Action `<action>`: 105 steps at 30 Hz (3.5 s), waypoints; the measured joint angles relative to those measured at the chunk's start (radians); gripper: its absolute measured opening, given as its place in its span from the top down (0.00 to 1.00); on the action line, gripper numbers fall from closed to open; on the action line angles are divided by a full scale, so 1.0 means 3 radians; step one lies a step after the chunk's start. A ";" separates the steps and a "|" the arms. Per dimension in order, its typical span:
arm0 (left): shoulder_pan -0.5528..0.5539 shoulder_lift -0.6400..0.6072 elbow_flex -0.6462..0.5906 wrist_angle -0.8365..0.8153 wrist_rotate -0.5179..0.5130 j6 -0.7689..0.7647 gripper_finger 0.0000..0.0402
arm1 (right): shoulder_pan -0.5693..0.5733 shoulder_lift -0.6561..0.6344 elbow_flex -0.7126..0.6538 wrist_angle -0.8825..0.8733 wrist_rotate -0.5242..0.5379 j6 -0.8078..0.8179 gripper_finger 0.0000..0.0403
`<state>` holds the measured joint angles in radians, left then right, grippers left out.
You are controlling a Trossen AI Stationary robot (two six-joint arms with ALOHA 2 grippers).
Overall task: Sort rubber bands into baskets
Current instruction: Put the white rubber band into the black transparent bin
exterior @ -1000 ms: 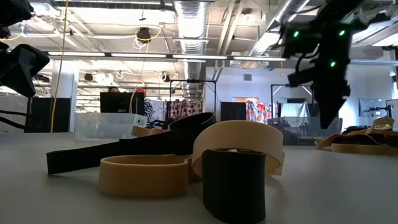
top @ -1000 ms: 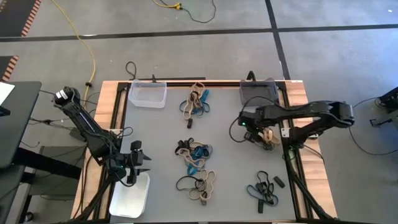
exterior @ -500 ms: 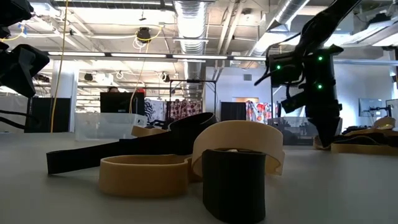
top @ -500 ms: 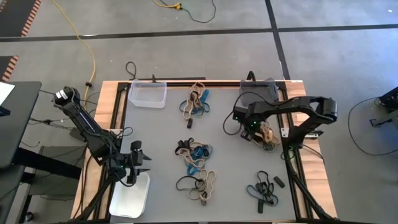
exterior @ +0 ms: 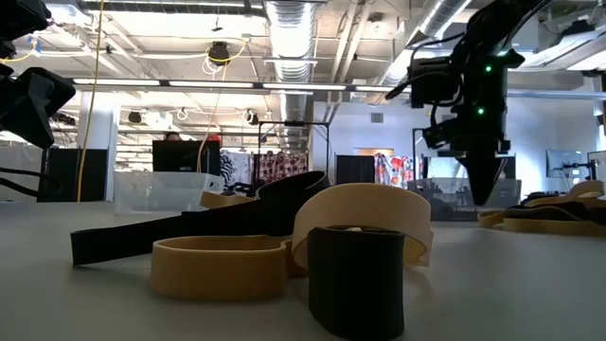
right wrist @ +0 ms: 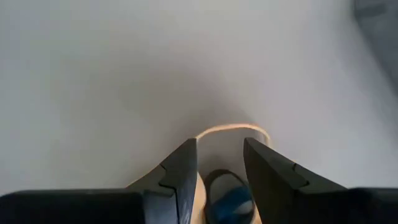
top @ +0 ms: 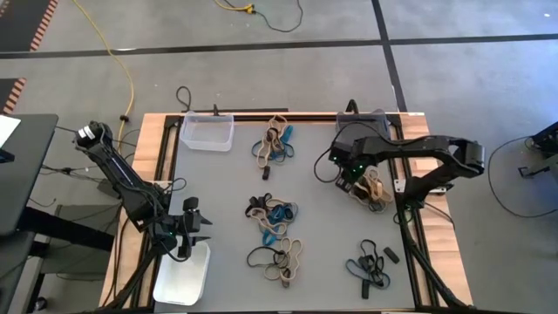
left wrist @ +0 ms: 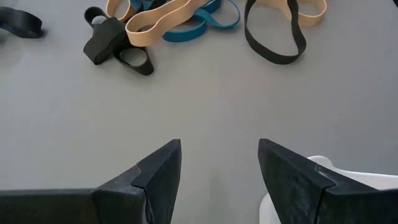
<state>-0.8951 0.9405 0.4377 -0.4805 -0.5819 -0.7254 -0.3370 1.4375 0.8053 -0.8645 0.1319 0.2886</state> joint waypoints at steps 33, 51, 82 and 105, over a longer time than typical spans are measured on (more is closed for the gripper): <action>0.0000 0.0000 0.0000 -0.0001 0.0000 -0.0001 0.49 | 0.0139 -0.0365 0.0954 -0.0336 0.0079 -0.0607 0.94; 0.0000 0.0000 0.0000 0.0000 0.0000 0.0000 0.49 | -0.0164 -0.0957 0.1702 -0.0349 0.0112 -0.0881 0.93; 0.0000 0.0000 0.0000 0.0000 0.0000 -0.0001 0.49 | -0.1925 0.0157 0.1707 -0.0185 0.0477 -0.1251 0.92; -0.0001 0.0000 0.0000 0.0000 0.0000 -0.0001 0.49 | -0.1974 0.0686 0.1539 -0.0429 0.0089 -0.1138 0.65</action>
<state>-0.8955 0.9405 0.4377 -0.4805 -0.5819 -0.7258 -0.9292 1.6432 1.2671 -0.9933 0.1587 -0.0528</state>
